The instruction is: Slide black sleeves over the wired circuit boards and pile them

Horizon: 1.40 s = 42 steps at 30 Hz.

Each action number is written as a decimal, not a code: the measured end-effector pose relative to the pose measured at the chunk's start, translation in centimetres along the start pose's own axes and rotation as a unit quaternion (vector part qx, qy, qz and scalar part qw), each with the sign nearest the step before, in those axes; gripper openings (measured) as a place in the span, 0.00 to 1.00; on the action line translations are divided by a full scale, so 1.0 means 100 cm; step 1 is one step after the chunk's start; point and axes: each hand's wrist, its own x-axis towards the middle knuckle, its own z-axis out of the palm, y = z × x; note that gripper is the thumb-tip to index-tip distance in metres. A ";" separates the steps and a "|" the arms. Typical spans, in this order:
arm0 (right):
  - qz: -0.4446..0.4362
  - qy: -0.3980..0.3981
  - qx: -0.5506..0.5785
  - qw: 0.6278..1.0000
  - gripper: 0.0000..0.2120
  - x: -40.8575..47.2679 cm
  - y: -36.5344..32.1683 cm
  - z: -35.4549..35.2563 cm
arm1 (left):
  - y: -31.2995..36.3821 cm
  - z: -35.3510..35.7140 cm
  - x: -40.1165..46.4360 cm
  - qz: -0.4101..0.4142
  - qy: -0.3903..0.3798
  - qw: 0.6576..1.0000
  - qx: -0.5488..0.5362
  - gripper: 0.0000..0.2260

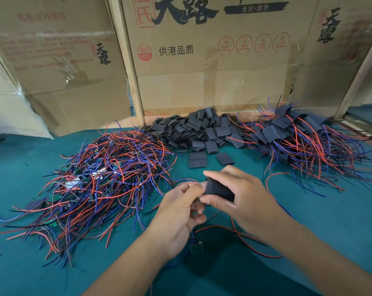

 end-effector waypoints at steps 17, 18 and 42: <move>-0.020 -0.048 -0.010 0.999 0.27 -0.002 0.000 0.001 | 0.010 -0.010 0.001 -0.094 -0.088 0.992 0.000 0.07; -0.006 -0.041 0.006 0.999 0.25 -0.002 0.001 -0.001 | 0.011 -0.010 0.001 -0.084 -0.091 0.992 -0.003 0.07; 0.269 0.151 0.313 0.898 0.04 0.050 0.062 -0.109 | 0.014 -0.025 0.013 0.051 0.005 0.998 -0.028 0.08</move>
